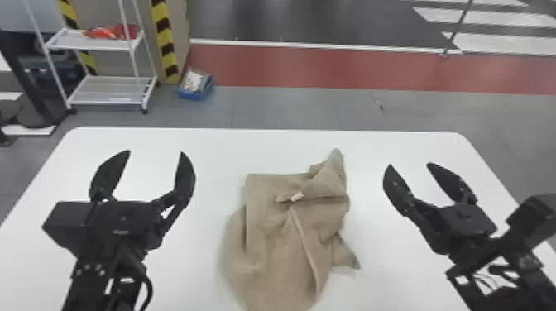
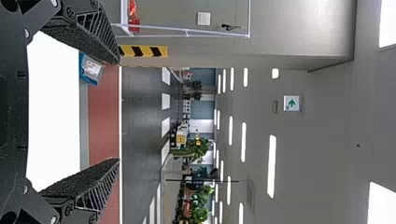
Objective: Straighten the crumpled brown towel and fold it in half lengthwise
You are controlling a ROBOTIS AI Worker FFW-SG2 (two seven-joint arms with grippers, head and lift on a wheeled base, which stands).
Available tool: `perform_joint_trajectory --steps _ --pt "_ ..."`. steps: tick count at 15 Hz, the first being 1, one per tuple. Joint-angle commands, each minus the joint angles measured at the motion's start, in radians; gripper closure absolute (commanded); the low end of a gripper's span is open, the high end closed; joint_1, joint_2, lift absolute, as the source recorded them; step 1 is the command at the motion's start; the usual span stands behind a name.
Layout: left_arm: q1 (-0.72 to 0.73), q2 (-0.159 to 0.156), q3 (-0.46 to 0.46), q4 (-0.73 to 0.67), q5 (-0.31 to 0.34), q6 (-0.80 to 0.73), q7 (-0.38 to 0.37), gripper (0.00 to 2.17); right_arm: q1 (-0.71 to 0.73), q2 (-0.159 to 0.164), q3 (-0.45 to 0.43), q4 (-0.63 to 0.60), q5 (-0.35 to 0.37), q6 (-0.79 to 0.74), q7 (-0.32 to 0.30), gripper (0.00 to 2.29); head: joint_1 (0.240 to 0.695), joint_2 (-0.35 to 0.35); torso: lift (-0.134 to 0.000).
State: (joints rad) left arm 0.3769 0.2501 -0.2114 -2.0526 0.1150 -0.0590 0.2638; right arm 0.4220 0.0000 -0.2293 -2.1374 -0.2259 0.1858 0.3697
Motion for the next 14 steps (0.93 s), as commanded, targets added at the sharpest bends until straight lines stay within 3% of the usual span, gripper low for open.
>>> perform_joint_trajectory --steps 1,14 --pt "0.005 0.000 -0.003 -0.004 -0.003 0.000 0.000 0.16 0.000 0.001 -0.002 -0.001 -0.009 0.007 0.000 0.16 0.695 -0.086 -0.124" --pt "0.004 0.000 -0.016 -0.001 -0.005 -0.003 0.000 0.16 -0.003 0.001 -0.001 -0.001 -0.006 0.001 0.002 0.19 0.695 -0.099 -0.124"
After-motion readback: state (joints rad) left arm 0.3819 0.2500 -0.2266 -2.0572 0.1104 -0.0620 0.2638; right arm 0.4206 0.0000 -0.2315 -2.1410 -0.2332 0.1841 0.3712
